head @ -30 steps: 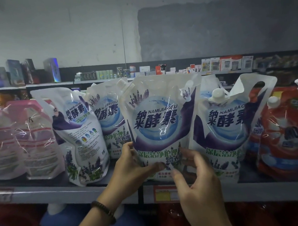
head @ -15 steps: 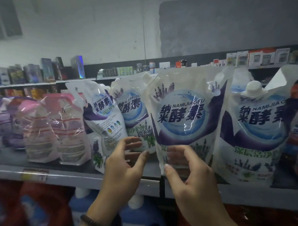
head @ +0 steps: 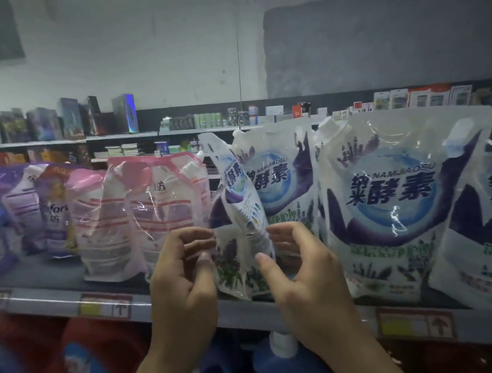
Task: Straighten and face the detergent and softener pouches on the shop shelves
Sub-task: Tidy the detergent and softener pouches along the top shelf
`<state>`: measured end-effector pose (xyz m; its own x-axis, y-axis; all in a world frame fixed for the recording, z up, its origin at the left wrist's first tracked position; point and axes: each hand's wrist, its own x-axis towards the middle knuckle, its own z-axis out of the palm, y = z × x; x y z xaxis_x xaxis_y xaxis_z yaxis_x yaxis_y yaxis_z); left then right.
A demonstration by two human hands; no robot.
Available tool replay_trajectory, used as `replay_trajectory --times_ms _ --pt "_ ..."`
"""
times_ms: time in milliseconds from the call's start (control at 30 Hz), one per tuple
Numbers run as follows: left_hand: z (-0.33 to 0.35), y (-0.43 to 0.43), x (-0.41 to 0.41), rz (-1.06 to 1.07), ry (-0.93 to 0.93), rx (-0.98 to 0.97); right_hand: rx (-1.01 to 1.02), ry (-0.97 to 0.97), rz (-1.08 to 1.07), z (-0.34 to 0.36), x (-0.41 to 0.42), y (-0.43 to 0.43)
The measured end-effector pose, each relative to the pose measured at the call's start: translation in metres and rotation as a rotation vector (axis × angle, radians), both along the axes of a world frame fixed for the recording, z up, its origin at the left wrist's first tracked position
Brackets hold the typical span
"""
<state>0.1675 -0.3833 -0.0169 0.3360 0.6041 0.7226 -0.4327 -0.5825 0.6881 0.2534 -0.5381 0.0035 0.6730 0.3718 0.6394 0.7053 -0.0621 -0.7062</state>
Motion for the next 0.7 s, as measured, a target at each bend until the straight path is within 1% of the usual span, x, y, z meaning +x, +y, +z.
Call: replay_trajectory --times_ms 67,200,300,367,500,700 --pt "-0.001 0.013 -0.004 -0.094 0.009 -0.049 0.004 -0.021 -0.032 0.006 -0.008 0.017" --pt "-0.004 0.031 -0.003 -0.350 0.098 -0.100 -0.001 -0.032 -0.098 0.021 -0.017 0.044" --pt "-0.004 0.041 0.006 -0.474 0.132 -0.140 -0.010 -0.059 -0.145 0.033 -0.020 0.062" --pt "-0.003 0.042 0.011 -0.522 0.143 -0.157 -0.007 -0.072 -0.162 0.041 -0.019 0.071" --pt "0.004 0.039 0.020 -0.608 0.133 -0.218 -0.022 -0.033 -0.132 0.053 -0.016 0.081" --pt "0.002 0.040 0.035 -0.634 0.131 -0.308 -0.125 -0.018 -0.228 0.047 -0.007 0.093"
